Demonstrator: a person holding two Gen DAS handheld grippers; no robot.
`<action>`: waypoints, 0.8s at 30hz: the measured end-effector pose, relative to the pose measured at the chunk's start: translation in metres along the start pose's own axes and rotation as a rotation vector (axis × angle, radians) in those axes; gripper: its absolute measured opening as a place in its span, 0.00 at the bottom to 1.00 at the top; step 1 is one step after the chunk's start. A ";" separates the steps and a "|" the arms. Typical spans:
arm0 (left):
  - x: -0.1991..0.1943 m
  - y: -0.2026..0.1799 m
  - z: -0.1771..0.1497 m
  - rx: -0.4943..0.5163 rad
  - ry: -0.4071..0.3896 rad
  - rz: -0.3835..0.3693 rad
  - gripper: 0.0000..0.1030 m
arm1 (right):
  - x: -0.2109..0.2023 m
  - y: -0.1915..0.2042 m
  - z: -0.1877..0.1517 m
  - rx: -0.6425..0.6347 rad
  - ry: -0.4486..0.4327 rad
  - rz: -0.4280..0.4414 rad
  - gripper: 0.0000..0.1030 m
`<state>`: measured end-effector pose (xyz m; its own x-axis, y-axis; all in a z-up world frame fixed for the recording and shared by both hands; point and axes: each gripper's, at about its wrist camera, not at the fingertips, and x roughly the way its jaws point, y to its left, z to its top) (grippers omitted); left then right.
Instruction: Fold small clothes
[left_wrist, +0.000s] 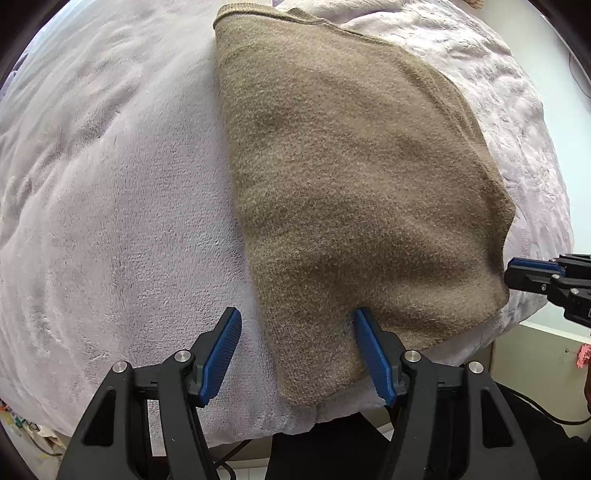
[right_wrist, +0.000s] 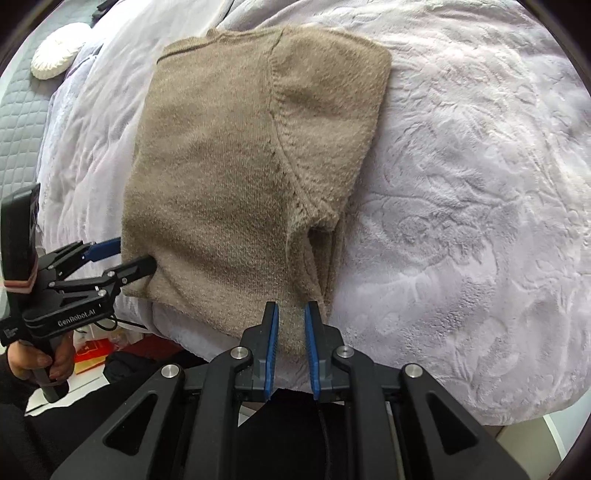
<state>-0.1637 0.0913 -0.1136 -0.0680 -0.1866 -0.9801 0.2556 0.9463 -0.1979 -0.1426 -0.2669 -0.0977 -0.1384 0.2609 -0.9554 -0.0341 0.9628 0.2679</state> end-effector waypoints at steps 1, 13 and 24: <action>-0.002 0.000 0.001 0.001 -0.001 0.000 0.63 | -0.001 0.000 0.001 0.006 -0.003 0.002 0.16; -0.046 0.000 0.024 -0.026 -0.122 0.039 0.63 | -0.020 -0.002 0.016 0.088 -0.053 -0.016 0.16; -0.076 -0.006 0.042 -0.103 -0.235 0.101 0.99 | -0.052 0.011 0.037 0.113 -0.159 -0.027 0.77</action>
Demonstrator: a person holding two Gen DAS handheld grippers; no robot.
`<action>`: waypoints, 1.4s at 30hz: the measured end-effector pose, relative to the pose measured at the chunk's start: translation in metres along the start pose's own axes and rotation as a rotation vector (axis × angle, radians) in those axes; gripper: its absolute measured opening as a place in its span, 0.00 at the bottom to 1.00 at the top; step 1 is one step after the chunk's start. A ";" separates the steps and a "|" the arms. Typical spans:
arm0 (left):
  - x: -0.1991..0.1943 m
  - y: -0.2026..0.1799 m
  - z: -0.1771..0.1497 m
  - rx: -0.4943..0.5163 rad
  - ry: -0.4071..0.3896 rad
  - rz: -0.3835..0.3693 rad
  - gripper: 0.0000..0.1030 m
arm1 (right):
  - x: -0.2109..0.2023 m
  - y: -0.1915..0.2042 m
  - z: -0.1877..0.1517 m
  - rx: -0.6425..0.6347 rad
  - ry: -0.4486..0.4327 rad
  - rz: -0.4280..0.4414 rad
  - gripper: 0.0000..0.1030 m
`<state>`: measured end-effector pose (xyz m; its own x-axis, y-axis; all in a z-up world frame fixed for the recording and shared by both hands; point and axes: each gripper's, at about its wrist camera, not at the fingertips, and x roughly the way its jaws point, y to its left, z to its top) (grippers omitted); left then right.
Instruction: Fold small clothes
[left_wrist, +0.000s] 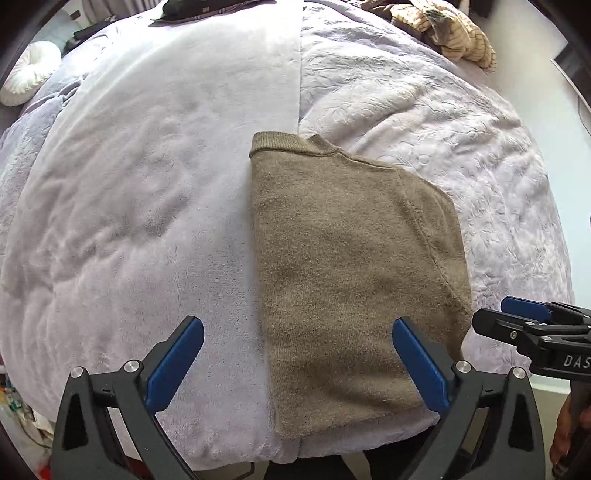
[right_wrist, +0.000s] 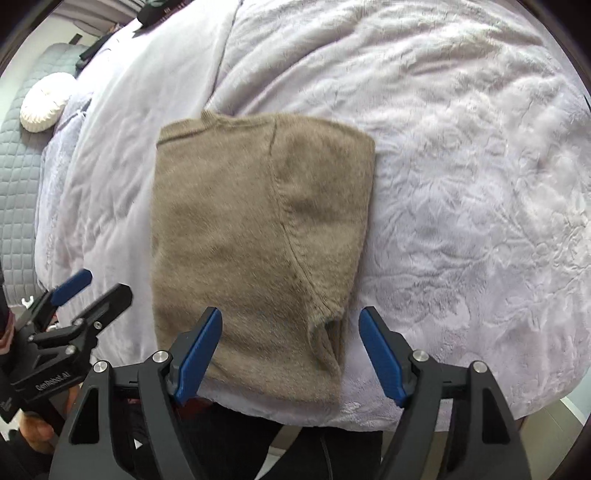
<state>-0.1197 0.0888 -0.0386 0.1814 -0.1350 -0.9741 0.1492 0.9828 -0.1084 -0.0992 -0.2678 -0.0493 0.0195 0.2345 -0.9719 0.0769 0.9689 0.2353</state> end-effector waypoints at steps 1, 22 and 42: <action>0.001 -0.002 0.001 -0.005 0.009 0.002 0.99 | -0.001 0.001 0.001 0.003 -0.001 -0.005 0.77; 0.013 -0.007 -0.009 0.019 0.096 0.140 0.99 | 0.002 0.006 -0.004 0.021 -0.027 -0.123 1.00; 0.020 -0.003 -0.007 -0.017 0.131 0.130 0.99 | 0.003 0.011 0.000 0.016 -0.035 -0.152 1.00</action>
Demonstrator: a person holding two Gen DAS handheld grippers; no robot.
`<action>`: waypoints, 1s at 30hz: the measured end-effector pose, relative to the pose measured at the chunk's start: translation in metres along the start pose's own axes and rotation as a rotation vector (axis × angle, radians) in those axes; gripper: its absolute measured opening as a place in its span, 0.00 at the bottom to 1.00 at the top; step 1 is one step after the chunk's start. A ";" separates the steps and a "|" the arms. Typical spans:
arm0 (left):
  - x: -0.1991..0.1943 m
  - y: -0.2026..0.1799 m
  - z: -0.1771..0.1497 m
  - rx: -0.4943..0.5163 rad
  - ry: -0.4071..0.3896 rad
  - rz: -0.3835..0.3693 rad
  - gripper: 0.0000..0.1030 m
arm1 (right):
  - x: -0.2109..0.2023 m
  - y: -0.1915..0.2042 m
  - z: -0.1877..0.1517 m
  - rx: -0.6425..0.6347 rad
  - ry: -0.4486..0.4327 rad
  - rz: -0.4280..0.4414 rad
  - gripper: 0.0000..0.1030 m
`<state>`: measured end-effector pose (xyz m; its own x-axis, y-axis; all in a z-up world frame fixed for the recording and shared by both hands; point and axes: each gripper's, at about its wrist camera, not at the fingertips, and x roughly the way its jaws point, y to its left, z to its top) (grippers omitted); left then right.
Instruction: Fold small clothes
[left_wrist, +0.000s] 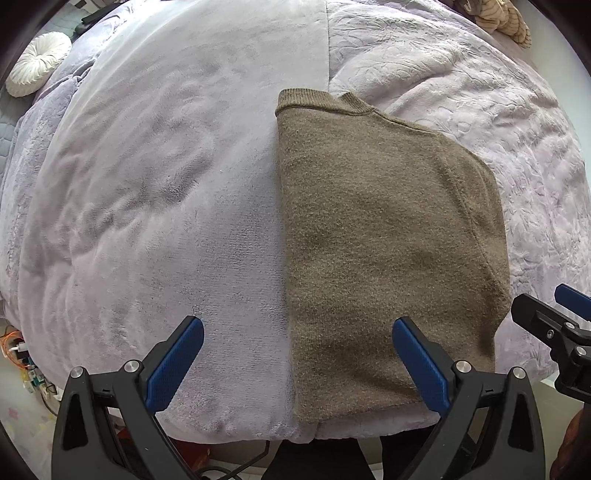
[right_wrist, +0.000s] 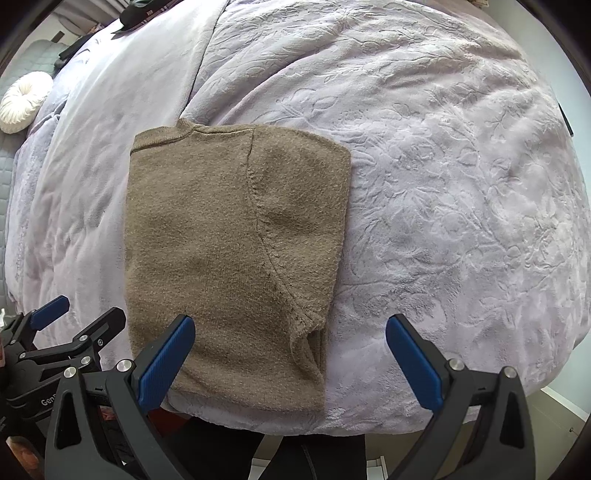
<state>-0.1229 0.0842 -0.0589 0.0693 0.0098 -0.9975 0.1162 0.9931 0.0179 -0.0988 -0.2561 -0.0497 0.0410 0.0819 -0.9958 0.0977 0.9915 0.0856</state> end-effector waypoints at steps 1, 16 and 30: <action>0.000 0.000 0.000 0.001 -0.001 -0.001 0.99 | 0.000 0.000 0.000 0.000 -0.001 -0.002 1.00; 0.003 0.004 0.001 0.000 -0.003 0.008 0.99 | 0.002 0.007 0.001 0.003 0.004 -0.007 1.00; 0.004 0.004 0.000 0.003 0.004 0.014 0.99 | 0.003 0.011 0.001 0.006 0.004 -0.014 1.00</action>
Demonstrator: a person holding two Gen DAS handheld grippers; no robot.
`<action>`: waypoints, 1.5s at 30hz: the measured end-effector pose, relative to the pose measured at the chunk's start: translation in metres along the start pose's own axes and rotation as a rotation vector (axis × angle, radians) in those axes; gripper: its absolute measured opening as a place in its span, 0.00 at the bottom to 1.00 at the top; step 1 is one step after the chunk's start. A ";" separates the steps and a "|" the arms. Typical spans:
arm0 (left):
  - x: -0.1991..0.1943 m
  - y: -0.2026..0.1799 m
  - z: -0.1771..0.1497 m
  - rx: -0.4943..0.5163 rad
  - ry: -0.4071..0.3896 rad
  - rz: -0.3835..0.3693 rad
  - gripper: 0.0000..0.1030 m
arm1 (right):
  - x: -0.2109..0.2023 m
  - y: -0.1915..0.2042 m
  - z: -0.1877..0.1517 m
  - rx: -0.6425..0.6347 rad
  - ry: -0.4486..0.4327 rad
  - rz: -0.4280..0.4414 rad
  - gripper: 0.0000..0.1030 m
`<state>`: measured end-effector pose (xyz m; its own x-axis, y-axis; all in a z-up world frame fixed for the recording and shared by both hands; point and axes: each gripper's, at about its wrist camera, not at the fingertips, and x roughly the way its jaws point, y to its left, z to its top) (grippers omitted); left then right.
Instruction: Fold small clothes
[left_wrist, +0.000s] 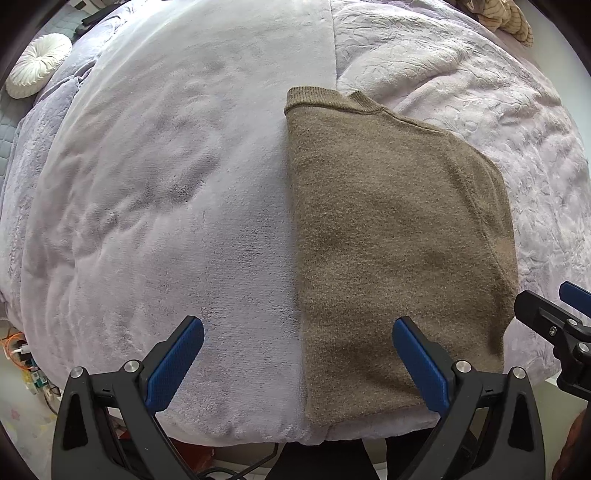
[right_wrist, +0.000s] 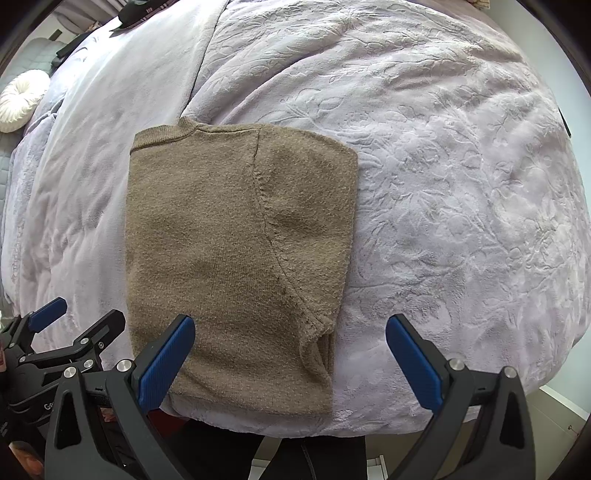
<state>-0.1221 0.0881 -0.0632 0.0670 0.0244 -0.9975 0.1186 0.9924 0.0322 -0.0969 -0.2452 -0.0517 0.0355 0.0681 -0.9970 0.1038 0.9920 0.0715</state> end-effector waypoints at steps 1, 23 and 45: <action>0.000 0.000 0.000 0.001 0.000 0.001 0.99 | 0.000 0.000 0.000 0.000 0.000 -0.001 1.00; 0.001 0.001 -0.005 0.008 0.001 0.008 0.99 | 0.002 0.007 -0.001 -0.003 -0.001 -0.015 1.00; 0.004 0.008 -0.006 0.045 -0.010 -0.025 0.99 | 0.000 0.017 -0.003 0.027 -0.025 -0.056 1.00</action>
<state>-0.1265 0.0965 -0.0671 0.0735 -0.0017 -0.9973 0.1652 0.9862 0.0105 -0.0985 -0.2280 -0.0504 0.0535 0.0092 -0.9985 0.1329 0.9910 0.0162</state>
